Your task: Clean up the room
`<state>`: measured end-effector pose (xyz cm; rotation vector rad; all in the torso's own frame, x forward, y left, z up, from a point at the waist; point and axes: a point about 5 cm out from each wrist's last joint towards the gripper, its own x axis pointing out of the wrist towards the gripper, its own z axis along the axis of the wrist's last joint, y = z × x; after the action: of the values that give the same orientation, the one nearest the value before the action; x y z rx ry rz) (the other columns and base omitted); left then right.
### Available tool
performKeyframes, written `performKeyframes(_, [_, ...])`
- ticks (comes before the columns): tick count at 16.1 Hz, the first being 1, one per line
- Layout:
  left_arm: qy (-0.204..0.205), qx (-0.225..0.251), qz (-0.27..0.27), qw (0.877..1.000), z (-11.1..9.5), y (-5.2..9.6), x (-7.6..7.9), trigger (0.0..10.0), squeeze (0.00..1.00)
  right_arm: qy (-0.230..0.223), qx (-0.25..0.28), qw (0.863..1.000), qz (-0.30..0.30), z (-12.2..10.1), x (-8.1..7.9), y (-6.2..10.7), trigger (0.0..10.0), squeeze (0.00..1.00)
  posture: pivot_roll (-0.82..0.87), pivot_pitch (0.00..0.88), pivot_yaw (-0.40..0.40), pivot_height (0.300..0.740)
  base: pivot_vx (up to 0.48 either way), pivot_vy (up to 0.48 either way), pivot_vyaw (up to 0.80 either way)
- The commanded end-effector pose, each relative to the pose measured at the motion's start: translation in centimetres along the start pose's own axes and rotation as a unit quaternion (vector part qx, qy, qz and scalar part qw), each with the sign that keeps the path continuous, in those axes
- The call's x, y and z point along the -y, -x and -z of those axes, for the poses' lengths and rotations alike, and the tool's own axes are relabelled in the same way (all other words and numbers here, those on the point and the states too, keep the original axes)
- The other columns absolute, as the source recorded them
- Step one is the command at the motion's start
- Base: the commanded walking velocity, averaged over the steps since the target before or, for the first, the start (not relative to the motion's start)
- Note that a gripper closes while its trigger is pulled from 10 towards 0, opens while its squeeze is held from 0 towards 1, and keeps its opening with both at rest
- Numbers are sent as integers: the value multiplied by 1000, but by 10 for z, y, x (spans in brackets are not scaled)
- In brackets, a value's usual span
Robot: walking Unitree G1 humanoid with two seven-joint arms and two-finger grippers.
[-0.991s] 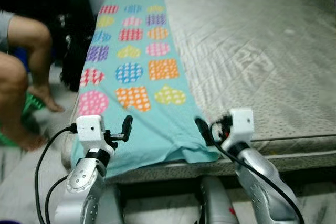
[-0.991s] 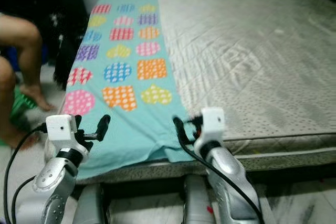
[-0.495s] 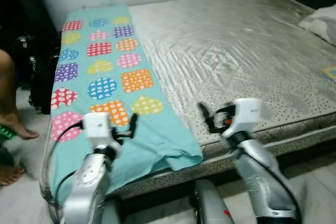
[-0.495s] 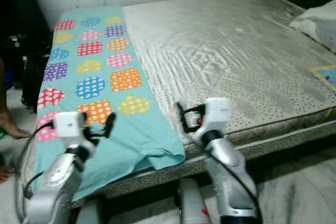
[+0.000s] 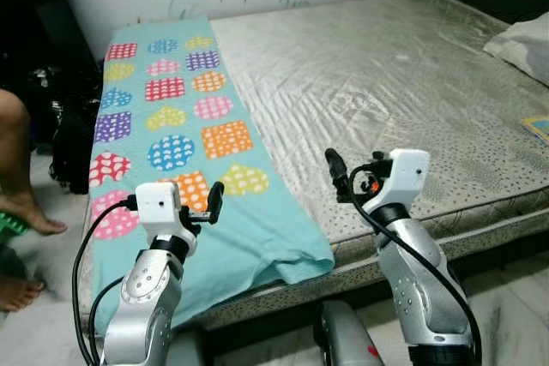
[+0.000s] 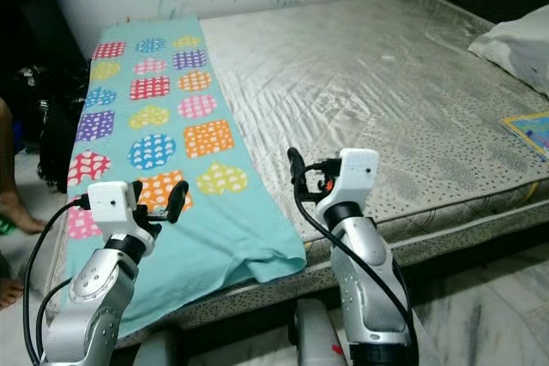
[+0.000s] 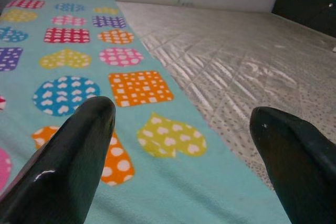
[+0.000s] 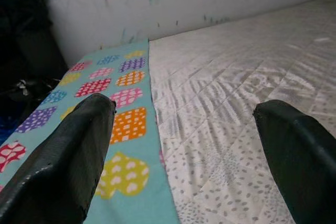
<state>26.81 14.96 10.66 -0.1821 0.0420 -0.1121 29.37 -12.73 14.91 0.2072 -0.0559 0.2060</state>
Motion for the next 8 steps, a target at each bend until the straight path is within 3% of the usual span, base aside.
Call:
performKeyframes(1, [-9, 4, 2, 1000, -2, -2, -2, 10000, 0, -1, 8, 1000, -9, -3, -2, -3, 10000, 0, -117, 0, 52, 588, 0, 0, 0])
performKeyframes(8, [-10, 7, 7, 1000, -2, -5, 0, 10000, 0, 2, 31, 999, -21, -12, -3, -11, 10000, 0, -120, 0, 53, 668, 0, 0, 0])
